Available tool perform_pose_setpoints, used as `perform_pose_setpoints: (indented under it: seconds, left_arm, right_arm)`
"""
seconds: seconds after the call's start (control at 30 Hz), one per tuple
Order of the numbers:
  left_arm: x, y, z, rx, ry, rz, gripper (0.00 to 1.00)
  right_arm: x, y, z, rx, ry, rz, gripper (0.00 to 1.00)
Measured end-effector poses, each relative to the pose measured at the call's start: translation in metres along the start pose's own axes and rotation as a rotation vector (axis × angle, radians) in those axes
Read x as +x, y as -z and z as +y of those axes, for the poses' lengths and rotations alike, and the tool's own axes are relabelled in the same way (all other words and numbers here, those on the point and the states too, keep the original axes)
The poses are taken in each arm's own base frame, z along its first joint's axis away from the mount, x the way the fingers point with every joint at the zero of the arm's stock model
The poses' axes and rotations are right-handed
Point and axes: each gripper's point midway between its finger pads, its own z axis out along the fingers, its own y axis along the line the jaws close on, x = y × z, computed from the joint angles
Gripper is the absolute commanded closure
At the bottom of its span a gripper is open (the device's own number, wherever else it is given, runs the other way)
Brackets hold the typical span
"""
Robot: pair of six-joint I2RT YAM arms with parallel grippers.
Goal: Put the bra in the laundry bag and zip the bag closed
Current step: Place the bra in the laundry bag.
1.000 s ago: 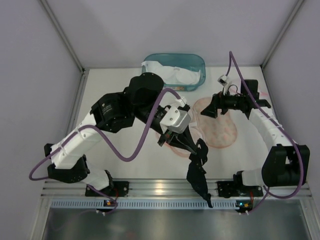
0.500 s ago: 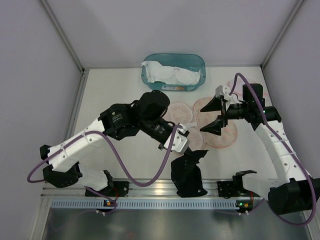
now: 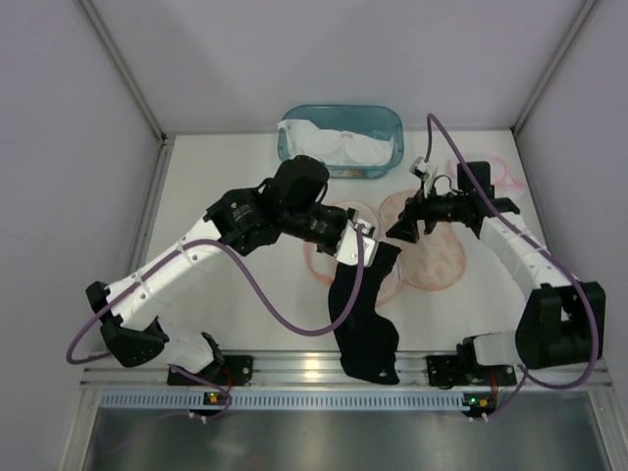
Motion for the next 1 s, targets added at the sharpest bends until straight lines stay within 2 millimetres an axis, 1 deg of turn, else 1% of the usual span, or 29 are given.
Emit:
perform_pose_setpoints:
  seconds: [0.07,0.1,0.13,0.2,0.3,0.37,0.47,0.57,0.7,0.87,1.0]
  left_arm:
    - [0.009,0.002,0.009,-0.019,-0.008,0.012,1.00]
    - [0.013,0.003,0.013,-0.026,-0.011,0.015,1.00]
    - [0.017,0.004,0.017,-0.033,-0.012,0.019,1.00]
    - [0.024,0.008,0.024,-0.051,-0.026,0.024,1.00]
    - [0.031,0.009,0.028,-0.060,-0.038,0.033,1.00]
    - [0.033,0.007,0.030,-0.059,-0.040,0.035,1.00]
    - [0.039,0.002,0.038,-0.075,-0.039,0.035,1.00]
    - [0.053,-0.002,0.052,-0.109,-0.022,0.051,1.00]
    - [0.081,-0.007,0.073,-0.152,0.033,0.099,1.00]
    - [0.120,-0.013,0.103,-0.207,0.110,0.150,1.00]
    - [0.147,-0.012,0.114,-0.236,0.151,0.184,1.00]
  right_arm:
    - [0.012,-0.010,-0.023,0.041,-0.118,0.023,0.24]
    - [0.018,-0.014,-0.032,0.063,-0.166,0.029,0.29]
    - [0.022,-0.016,-0.038,0.079,-0.202,0.032,0.32]
    - [0.027,-0.022,-0.050,0.115,-0.281,0.034,0.39]
    - [0.035,-0.032,-0.065,0.147,-0.341,0.040,0.46]
    - [0.047,-0.040,-0.073,0.170,-0.381,0.067,0.48]
    - [0.070,-0.051,-0.087,0.211,-0.429,0.122,0.55]
    - [0.090,-0.057,-0.096,0.242,-0.462,0.173,0.59]
    - [0.110,-0.064,-0.101,0.268,-0.479,0.227,0.65]
    - [0.117,-0.069,-0.100,0.265,-0.465,0.254,0.69]
    - [0.122,-0.073,-0.098,0.258,-0.453,0.273,0.70]
